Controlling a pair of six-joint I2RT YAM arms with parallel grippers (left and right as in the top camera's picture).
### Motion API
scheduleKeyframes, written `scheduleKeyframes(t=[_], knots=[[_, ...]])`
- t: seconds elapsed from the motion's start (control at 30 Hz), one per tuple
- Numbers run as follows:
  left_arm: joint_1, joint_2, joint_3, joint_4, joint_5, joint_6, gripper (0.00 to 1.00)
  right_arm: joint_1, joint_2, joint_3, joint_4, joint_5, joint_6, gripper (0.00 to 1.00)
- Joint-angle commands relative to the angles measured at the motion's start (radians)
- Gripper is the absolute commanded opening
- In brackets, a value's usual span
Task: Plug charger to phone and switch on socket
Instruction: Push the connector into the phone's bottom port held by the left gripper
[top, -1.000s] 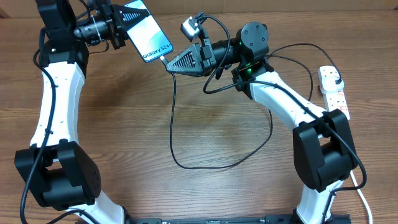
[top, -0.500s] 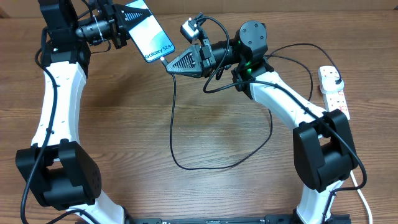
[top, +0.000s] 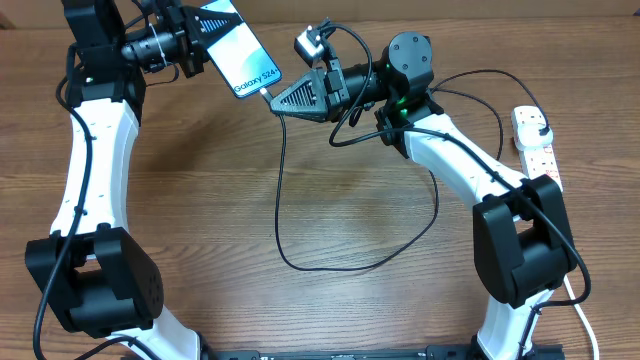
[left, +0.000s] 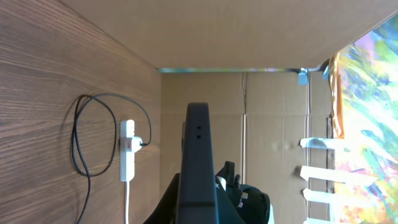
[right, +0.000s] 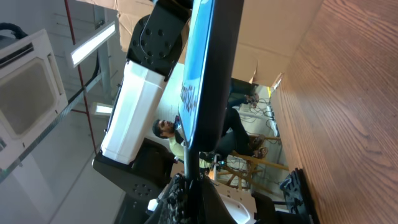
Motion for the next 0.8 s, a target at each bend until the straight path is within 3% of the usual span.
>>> scheduleKeyframes(t=[0.0,0.43,0.77], knots=[[-0.006,-0.024,0.016,0.004,0.011,0.019,0.04,-0.019,-0.027,0.011,0.002,0.029,-0.004,0.04],[-0.076,-0.024,0.016,0.004,-0.033,0.035,0.04,-0.019,-0.027,0.011,0.001,0.063,-0.004,0.04],[-0.095,-0.024,0.016,0.005,0.098,0.085,0.04,-0.02,-0.027,0.011,-0.021,0.084,-0.005,0.04]])
